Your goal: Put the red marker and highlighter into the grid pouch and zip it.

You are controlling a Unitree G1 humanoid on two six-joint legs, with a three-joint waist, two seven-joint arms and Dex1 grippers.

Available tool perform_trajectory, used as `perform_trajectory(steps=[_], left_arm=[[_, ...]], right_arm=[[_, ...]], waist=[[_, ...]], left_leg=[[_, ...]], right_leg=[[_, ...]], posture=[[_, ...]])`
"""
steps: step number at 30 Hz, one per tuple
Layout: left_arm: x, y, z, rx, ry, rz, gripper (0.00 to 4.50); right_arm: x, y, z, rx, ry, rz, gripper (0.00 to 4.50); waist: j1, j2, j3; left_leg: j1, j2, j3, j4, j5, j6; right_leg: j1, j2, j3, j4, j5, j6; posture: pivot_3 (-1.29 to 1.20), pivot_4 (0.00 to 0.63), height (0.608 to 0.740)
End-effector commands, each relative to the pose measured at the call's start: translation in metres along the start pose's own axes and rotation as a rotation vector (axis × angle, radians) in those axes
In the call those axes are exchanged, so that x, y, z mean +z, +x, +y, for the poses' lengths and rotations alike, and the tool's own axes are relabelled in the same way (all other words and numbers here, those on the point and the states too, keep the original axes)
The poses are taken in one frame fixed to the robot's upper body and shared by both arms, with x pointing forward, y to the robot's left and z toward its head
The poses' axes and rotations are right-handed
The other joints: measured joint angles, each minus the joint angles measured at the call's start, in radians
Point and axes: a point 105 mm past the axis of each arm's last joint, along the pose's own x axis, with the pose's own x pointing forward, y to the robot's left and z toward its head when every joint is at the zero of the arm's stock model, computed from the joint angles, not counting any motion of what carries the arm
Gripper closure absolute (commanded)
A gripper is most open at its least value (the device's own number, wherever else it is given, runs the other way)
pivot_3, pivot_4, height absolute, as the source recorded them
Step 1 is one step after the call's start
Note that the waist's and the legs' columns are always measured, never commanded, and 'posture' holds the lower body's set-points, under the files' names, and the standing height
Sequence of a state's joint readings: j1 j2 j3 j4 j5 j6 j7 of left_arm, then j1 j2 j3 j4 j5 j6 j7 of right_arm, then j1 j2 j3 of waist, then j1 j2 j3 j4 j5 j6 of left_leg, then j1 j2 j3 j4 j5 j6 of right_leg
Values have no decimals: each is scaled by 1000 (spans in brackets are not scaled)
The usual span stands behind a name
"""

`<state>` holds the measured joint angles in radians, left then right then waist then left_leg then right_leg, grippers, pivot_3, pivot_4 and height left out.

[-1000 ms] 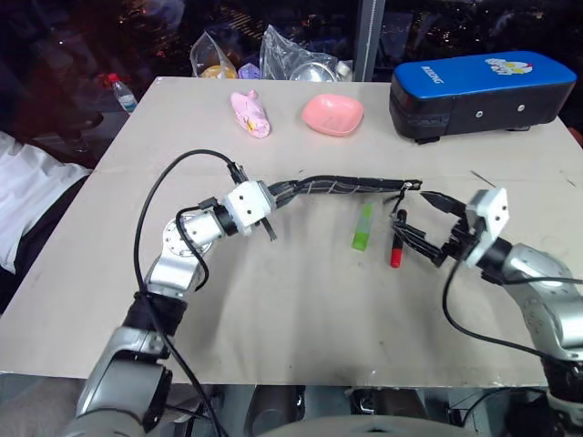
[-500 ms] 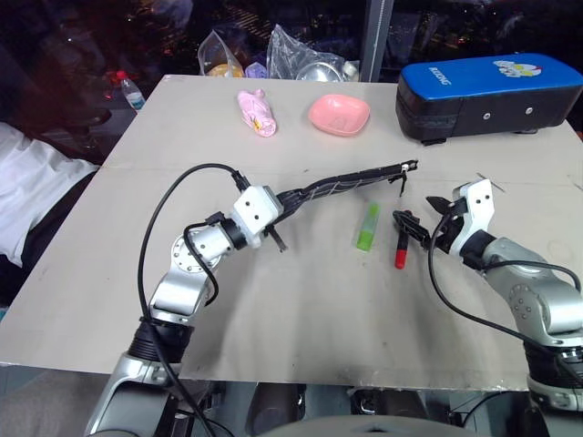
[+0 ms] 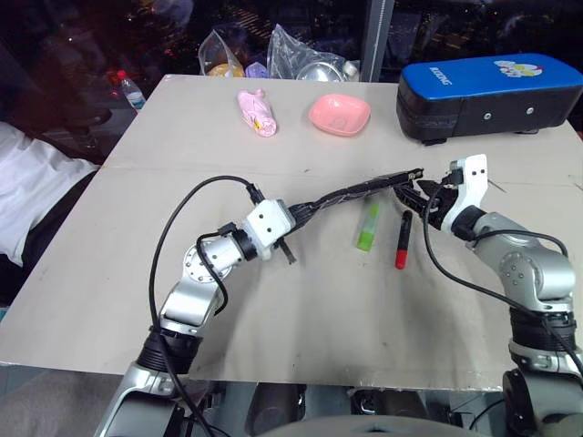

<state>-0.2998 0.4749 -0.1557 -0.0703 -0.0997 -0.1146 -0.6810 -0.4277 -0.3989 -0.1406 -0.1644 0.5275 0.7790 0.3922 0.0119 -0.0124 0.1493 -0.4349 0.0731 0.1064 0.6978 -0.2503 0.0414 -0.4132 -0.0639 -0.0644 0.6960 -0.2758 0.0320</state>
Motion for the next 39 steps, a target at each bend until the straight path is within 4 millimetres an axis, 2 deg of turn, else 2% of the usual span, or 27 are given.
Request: perform_trajectory(steps=[1, 3, 7, 8, 9, 13, 15, 18, 30, 39], left_arm=[[11, -2, 0, 4, 41, -38, 4500], [10, -2, -1, 4, 37, -37, 4500], [9, -3, -3, 4, 13, -41, 4500], [8, -3, -4, 5, 12, -41, 3800], [7, -4, -4, 10, 14, -41, 3484], [0, -5, -8, 14, 74, -31, 1740], [-3, -5, -13, -18, 103, -25, 1740], [-3, -1, -9, 9, 139, -45, 1740], [-1, 26, -2, 86, 106, -116, 1740], [0, 35, -3, 68, 108, -131, 1740]], right_arm=[[17, 0, 2, 18, -45, -49, 3327], [18, 0, 3, 20, -48, -48, 4340], [18, 1, 3, 21, -50, -46, 4441], [18, 1, 4, 21, -51, -46, 4500], [18, 1, 4, 22, -52, -44, 4500], [16, 0, 5, 21, -50, -38, 4500], [16, 0, 5, 22, -49, -36, 4500], [16, -1, 7, 29, -48, -33, 4500], [14, -2, 11, 44, -49, -23, 4500], [13, -2, 12, 48, -53, -23, 4500]], waist=[[0, 0, 0], [0, 0, 0], [0, 0, 0], [0, 0, 0], [0, 0, 0], [0, 0, 0], [0, 0, 0], [0, 0, 0], [0, 0, 0], [0, 0, 0]], left_leg=[[0, 0, 0, 0, 0, 0], [0, 0, 0, 0, 0, 0], [0, 0, 0, 0, 0, 0], [0, 0, 0, 0, 0, 0], [0, 0, 0, 0, 0, 0], [0, 0, 0, 0, 0, 0], [0, 0, 0, 0, 0, 0], [0, 0, 0, 0, -1, 2], [-1, 0, 0, 0, -2, 3], [-1, 0, 0, 0, -2, 3]], right_leg=[[0, 0, 0, 0, 0, 0], [0, 0, 0, 0, 0, 0], [0, 0, 0, 0, 0, 0], [0, 0, 0, 0, 0, 0], [0, 0, 0, 0, 0, 0], [0, 0, 0, 0, 0, 0], [0, 0, 0, 0, 0, 0], [0, 0, 0, 0, 0, 0], [0, 0, -1, 0, 0, 0], [0, 0, -1, 0, 0, 0]], posture=[[0, 150, 688], [0, 150, 688], [0, 150, 688], [0, 150, 688], [0, 150, 688], [0, 150, 688], [0, 150, 688], [0, 150, 688], [0, 150, 688], [0, 150, 688]])
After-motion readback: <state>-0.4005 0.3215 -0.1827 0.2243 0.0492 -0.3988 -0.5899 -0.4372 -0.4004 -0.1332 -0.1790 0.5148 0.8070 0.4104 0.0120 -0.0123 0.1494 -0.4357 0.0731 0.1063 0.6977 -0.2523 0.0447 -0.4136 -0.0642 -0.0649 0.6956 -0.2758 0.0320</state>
